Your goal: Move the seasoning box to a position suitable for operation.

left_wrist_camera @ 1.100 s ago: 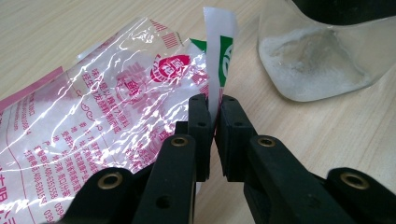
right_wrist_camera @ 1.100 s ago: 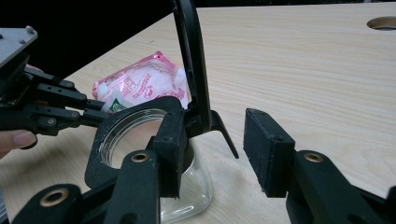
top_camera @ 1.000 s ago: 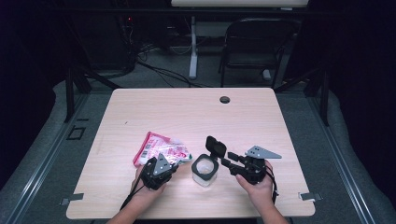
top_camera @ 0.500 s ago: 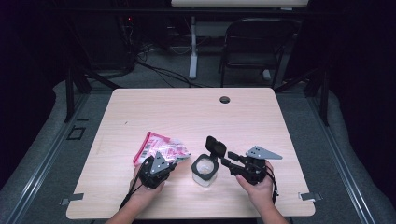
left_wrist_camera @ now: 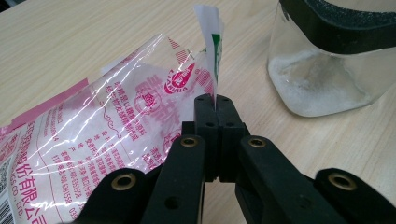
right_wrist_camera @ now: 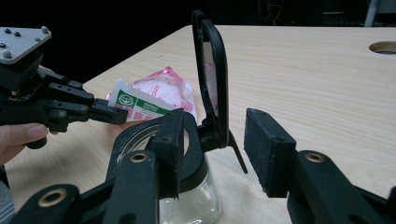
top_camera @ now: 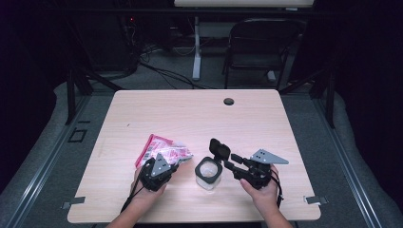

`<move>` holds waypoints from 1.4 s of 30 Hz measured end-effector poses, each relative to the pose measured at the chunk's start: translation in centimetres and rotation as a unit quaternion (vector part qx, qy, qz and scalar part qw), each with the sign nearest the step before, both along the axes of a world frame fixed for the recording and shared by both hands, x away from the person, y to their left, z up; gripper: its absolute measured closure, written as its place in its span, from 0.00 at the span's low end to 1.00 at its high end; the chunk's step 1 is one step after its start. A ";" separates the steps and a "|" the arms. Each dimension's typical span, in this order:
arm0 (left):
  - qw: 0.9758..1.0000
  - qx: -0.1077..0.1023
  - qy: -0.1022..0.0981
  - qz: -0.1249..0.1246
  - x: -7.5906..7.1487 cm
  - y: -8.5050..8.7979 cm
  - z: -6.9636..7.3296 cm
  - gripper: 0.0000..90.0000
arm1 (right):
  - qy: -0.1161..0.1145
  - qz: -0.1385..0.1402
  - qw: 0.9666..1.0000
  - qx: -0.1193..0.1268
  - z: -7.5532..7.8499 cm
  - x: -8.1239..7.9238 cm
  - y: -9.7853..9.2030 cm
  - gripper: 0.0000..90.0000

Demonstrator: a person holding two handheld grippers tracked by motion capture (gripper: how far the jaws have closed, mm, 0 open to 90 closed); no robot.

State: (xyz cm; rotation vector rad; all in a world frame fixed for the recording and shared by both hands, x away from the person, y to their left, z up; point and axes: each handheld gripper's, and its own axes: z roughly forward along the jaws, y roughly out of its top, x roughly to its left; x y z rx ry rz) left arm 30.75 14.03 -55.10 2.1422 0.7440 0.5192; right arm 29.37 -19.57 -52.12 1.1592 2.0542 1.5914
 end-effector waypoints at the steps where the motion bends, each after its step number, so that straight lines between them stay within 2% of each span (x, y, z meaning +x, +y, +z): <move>1: 1.000 0.001 0.000 0.000 0.0 0.1 0.1 1.00 | -0.001 0.000 1.000 0.002 0.0 0.0 0.0 0.64; 30: 0.999 -0.025 -0.025 0.011 -0.6 1.4 2.2 1.00 | -0.020 0.007 1.000 -0.014 0.3 -0.5 0.6 0.64; 42: 0.999 -0.037 -0.038 -0.006 -1.5 1.3 3.6 1.00 | -0.025 0.003 1.000 -0.017 0.4 -0.6 0.7 0.64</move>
